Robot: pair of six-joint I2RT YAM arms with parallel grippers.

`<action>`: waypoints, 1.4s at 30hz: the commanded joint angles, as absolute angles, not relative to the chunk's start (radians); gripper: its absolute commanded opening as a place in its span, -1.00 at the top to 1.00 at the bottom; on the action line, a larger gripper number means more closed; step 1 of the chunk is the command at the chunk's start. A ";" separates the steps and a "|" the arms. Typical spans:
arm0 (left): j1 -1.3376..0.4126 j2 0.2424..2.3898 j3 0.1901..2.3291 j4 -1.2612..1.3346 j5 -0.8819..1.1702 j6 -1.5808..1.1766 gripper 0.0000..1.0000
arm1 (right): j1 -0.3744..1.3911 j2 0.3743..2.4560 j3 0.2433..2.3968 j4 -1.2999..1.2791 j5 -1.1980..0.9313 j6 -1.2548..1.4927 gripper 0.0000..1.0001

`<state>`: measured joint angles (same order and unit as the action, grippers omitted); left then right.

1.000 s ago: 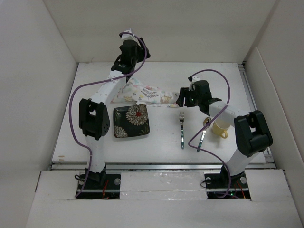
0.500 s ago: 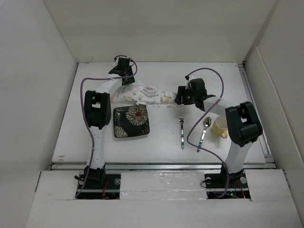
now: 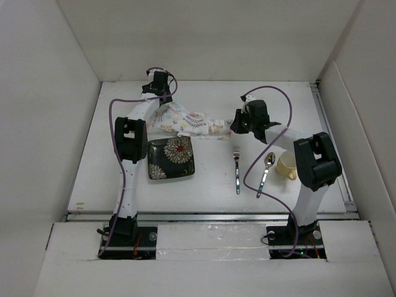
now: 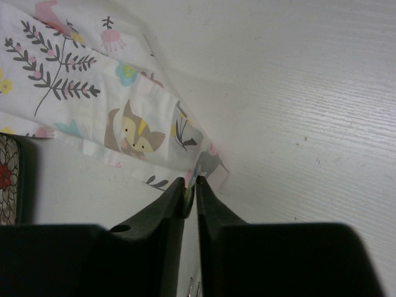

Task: Set the dinner table for one person

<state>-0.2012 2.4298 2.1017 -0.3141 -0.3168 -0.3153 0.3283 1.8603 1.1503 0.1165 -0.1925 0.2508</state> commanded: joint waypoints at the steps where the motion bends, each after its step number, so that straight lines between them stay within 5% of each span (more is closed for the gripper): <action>1: -0.190 2.466 2.218 -0.365 -0.360 -0.293 -0.23 | 0.324 1.859 1.187 0.172 -0.198 0.247 0.69; 7: -0.190 2.540 2.327 -0.439 -0.308 -0.261 -0.17 | 0.313 1.809 1.167 0.178 -0.199 0.250 0.96; 12: -0.181 2.543 2.307 -0.460 -0.258 -0.241 0.14 | 0.293 1.737 1.126 0.218 -0.206 0.268 1.00; 13: -0.181 2.545 2.307 -0.463 -0.255 -0.241 0.28 | 0.293 1.724 1.117 0.230 -0.209 0.270 1.00; 14: -0.181 2.543 2.304 -0.466 -0.258 -0.245 0.73 | 0.293 1.694 1.133 0.212 -0.204 0.265 1.00; 17: -0.181 2.545 2.306 -0.477 -0.255 -0.245 1.00 | 0.293 1.669 1.167 0.178 -0.193 0.250 1.00; 24: -0.172 2.381 2.131 -0.342 -0.249 -0.296 1.00 | 0.282 1.577 1.215 0.127 -0.124 0.199 1.00; 36: -0.094 2.250 2.206 -0.339 -0.028 -0.376 1.00 | 0.232 1.624 1.492 0.057 -0.178 0.196 1.00; 40: -0.104 2.332 2.209 -0.382 -0.058 -0.319 -0.05 | 0.232 1.608 1.419 0.083 -0.183 0.195 1.00; 42: -0.127 2.336 2.163 -0.353 -0.058 -0.292 -0.22 | 0.232 1.601 1.379 0.095 -0.183 0.196 1.00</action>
<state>-0.0875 2.2852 2.2124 -0.3264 -0.0734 -0.3347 0.2356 1.6115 1.4216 0.0769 -0.1692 0.2092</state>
